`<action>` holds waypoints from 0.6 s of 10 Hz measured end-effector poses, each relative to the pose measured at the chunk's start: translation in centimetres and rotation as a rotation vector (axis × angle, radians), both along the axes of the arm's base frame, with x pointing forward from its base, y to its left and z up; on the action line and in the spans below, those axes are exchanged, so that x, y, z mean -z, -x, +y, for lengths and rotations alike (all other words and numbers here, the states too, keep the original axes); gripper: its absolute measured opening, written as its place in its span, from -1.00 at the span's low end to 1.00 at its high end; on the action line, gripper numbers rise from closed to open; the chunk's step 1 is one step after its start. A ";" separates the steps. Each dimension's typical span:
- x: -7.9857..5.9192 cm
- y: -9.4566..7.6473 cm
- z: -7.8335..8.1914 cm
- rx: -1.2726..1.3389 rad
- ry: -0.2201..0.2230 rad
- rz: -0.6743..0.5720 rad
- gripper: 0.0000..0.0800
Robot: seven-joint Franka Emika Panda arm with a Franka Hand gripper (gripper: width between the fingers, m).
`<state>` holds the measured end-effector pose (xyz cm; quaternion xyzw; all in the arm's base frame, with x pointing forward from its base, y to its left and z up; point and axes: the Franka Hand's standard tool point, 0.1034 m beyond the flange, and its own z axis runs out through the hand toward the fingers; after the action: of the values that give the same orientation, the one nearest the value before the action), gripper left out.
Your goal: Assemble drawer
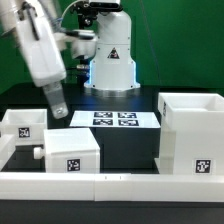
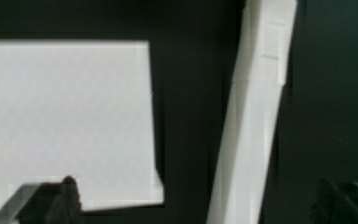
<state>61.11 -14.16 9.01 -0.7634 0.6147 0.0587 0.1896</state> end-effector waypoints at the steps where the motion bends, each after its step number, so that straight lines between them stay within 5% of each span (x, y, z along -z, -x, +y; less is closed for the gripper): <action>1: 0.8 0.0 -1.6 -0.030 -0.006 -0.018 0.62; 4: 2.3 0.9 -4.2 -0.061 -0.152 0.005 0.62; 6: 2.3 2.3 -3.6 -0.094 -0.340 0.095 0.62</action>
Offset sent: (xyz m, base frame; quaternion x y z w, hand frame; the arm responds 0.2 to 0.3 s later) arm 0.0000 0.0000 0.0000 0.0000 -0.1296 0.0000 0.9916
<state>58.77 -17.76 6.74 -0.7447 0.5676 0.2066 0.2839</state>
